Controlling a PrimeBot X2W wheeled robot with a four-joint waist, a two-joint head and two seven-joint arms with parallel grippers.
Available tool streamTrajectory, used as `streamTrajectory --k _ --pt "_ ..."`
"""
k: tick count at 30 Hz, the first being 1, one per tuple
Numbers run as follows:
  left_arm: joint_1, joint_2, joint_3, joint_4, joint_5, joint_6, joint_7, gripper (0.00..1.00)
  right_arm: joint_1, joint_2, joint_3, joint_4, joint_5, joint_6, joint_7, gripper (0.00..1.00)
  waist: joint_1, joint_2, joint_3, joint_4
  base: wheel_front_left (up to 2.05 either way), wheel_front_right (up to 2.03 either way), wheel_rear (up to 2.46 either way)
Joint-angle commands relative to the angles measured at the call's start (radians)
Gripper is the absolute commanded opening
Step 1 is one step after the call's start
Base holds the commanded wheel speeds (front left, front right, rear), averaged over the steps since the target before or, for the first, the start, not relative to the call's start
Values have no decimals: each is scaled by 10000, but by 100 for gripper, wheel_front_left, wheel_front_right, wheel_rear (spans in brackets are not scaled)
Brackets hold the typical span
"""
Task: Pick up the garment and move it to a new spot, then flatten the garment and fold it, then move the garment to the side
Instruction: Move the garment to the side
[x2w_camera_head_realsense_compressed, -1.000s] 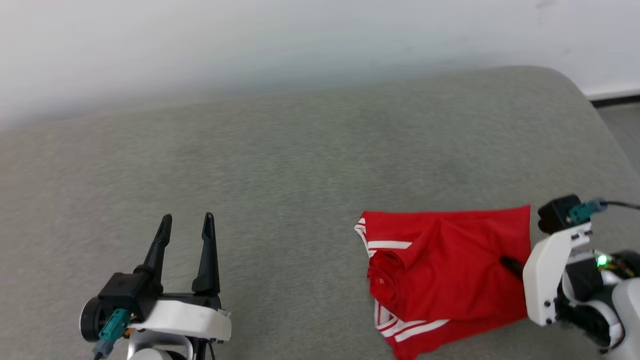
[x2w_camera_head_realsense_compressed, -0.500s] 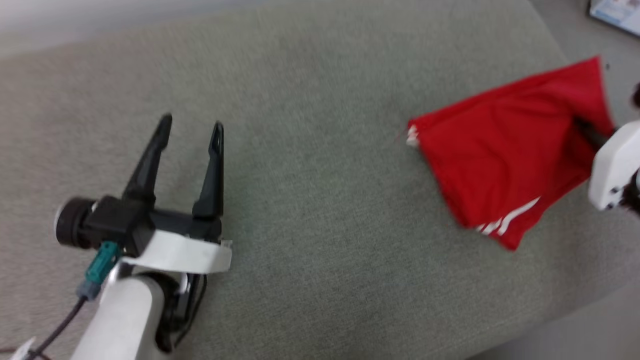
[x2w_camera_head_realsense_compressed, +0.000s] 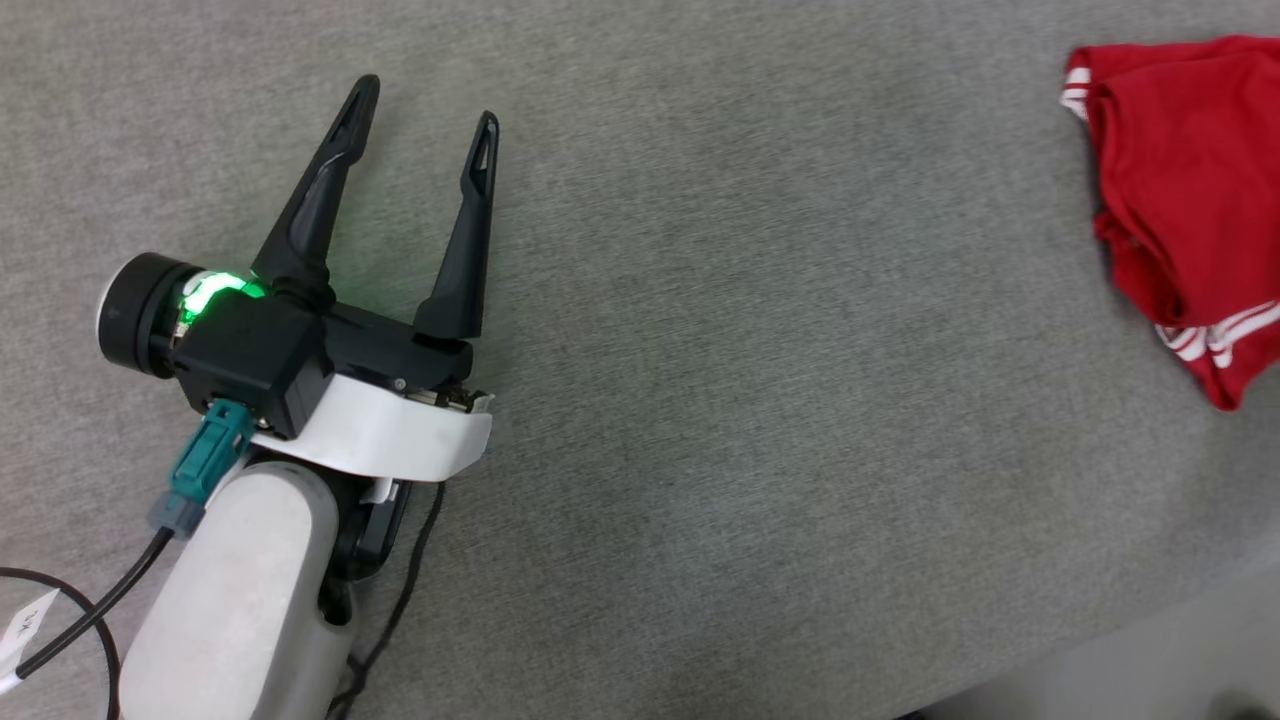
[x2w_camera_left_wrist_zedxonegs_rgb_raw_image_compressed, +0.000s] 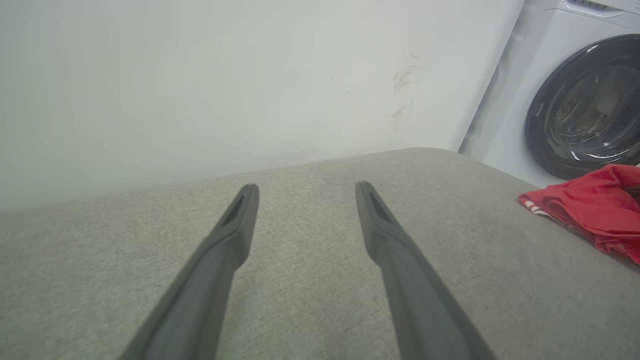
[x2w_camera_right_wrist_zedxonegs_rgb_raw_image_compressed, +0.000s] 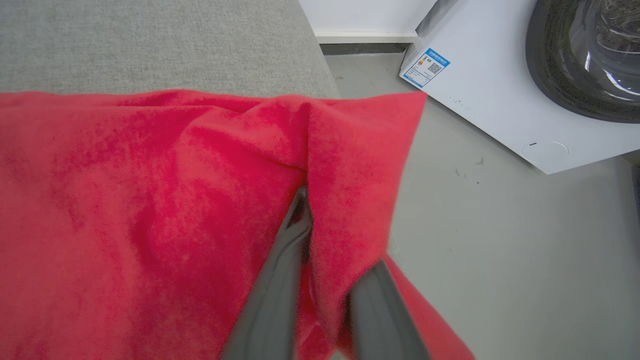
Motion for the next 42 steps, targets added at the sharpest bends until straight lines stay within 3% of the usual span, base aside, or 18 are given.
streamTrajectory --k 1,8,16,27,34,42 --pt "-68 44 -2 6 22 16 24 100 -177 84 -101 169 -106 -11 -144 100 -2 0 125 134 0 0 0" --pt "327 24 140 278 -178 178 -185 100 -205 248 -1040 1381 -989 -11 -1281 100 -2 0 -449 144 0 0 0" --pt "1359 -177 251 752 -586 437 -516 100 768 479 -1514 1034 -1314 -11 -2037 100 -2 0 -2136 141 0 0 0" --pt "3090 -421 593 1213 -1227 913 -830 100 3653 1842 -1082 -2286 -534 -11 -1382 100 -2 0 -4223 682 0 0 0" --pt "3654 -630 620 1611 -1495 994 -973 100 5366 2698 -565 -4742 -503 -11 -990 100 -2 0 -5018 1556 0 0 0" --pt "4114 -673 786 2112 -1655 1012 -1154 100 6475 3281 -74 -6499 -460 -10 -945 100 -2 0 -5510 2632 0 0 0"
